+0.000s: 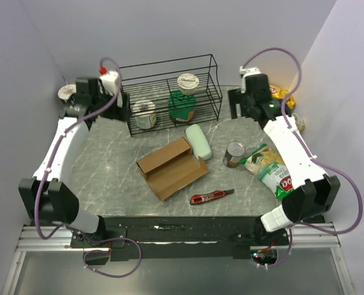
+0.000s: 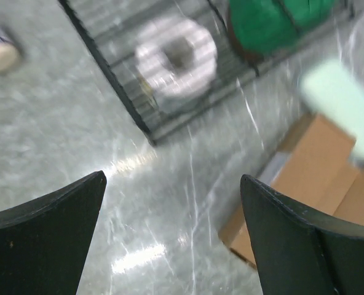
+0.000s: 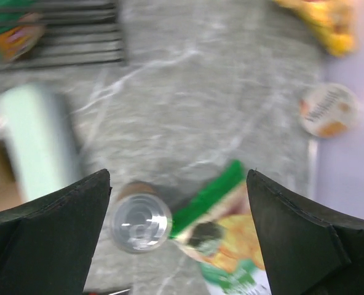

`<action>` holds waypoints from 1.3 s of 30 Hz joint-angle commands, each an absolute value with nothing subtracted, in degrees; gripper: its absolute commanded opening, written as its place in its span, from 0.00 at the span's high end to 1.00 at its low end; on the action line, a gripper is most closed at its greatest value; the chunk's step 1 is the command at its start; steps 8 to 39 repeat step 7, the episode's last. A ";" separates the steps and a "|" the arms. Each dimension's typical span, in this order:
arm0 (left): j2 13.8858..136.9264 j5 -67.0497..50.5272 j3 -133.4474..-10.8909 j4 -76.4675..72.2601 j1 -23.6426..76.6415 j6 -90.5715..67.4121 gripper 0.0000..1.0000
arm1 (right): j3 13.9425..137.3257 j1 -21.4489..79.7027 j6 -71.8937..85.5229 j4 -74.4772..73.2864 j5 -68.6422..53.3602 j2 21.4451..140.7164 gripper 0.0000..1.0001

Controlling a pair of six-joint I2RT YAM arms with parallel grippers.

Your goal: Unpack the express box

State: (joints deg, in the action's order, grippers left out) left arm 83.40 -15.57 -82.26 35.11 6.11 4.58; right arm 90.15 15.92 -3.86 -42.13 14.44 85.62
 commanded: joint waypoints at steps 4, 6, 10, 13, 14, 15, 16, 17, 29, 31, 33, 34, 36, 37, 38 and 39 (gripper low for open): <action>91.49 -11.54 -107.37 36.47 1.41 -2.38 0.03 | 99.04 10.29 -6.67 -35.43 25.75 79.01 0.03; 91.94 -1.48 -112.30 33.85 -0.43 -3.07 0.04 | 101.15 7.49 -5.11 -32.45 22.79 77.79 0.02; 91.24 2.16 -111.71 30.88 -2.09 -4.47 0.04 | 100.81 5.64 -3.88 -28.08 22.76 77.17 0.02; 91.24 2.16 -111.71 30.88 -2.09 -4.47 0.04 | 100.81 5.64 -3.88 -28.08 22.76 77.17 0.02; 91.24 2.16 -111.71 30.88 -2.09 -4.47 0.04 | 100.81 5.64 -3.88 -28.08 22.76 77.17 0.02; 91.24 2.16 -111.71 30.88 -2.09 -4.47 0.04 | 100.81 5.64 -3.88 -28.08 22.76 77.17 0.02; 91.24 2.16 -111.71 30.88 -2.09 -4.47 0.04 | 100.81 5.64 -3.88 -28.08 22.76 77.17 0.02; 91.24 2.16 -111.71 30.88 -2.09 -4.47 0.04 | 100.81 5.64 -3.88 -28.08 22.76 77.17 0.02; 91.24 2.16 -111.71 30.88 -2.09 -4.47 0.04 | 100.81 5.64 -3.88 -28.08 22.76 77.17 0.02; 91.24 2.16 -111.71 30.88 -2.09 -4.47 0.04 | 100.81 5.64 -3.88 -28.08 22.76 77.17 0.02; 91.24 2.16 -111.71 30.88 -2.09 -4.47 0.04 | 100.81 5.64 -3.88 -28.08 22.76 77.17 0.02; 91.24 2.16 -111.71 30.88 -2.09 -4.47 0.04 | 100.81 5.64 -3.88 -28.08 22.76 77.17 0.02; 91.24 2.16 -111.71 30.88 -2.09 -4.47 0.04 | 100.81 5.64 -3.88 -28.08 22.76 77.17 0.02; 91.24 2.16 -111.71 30.88 -2.09 -4.47 0.04 | 100.81 5.64 -3.88 -28.08 22.76 77.17 0.02; 91.24 2.16 -111.71 30.88 -2.09 -4.47 0.04 | 100.81 5.64 -3.88 -28.08 22.76 77.17 0.02; 91.24 2.16 -111.71 30.88 -2.09 -4.47 0.04 | 100.81 5.64 -3.88 -28.08 22.76 77.17 0.02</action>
